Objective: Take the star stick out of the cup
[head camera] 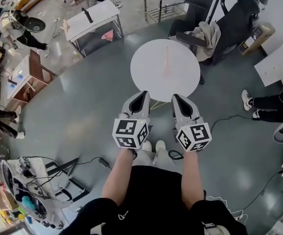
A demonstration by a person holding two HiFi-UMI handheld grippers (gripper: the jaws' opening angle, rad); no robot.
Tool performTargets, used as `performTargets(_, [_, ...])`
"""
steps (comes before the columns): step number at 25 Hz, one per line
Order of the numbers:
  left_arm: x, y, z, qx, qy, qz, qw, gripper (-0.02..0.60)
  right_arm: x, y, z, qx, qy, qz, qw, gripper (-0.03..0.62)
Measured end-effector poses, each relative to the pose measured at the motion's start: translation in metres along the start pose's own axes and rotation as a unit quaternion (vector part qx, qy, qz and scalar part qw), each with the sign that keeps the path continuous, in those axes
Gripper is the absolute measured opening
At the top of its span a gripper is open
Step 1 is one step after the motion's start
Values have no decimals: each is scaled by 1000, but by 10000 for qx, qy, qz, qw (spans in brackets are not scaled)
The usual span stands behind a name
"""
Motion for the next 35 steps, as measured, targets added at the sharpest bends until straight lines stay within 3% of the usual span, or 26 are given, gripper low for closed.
performTargets(16, [-21,-3,-69,-62,391,96,9992,3,-27,-67,-51,97,350,222,9991,90])
performTargets(25, [-37,-4,-93,-300,636,170,9974,3,-35,-112,-120,-101,789,506,9955,91])
performTargets(30, [-45,12,-106,-216,710,240,9970,3,-50,-141,-166,-324,1058,608,9920,164])
performTargets(35, [-52,28,-112,-91,789,377,9961,3,-57,-167,-202,-419,1235,695,9890,178])
Point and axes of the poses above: the fingertips, and each gripper's own axes: z backward along the fingers, y to its left, x out of its top, the point moved 5 cm from there along z, backward along the fingers, and after that the axes turned 7 degrees about y, right-handed, at the moved point
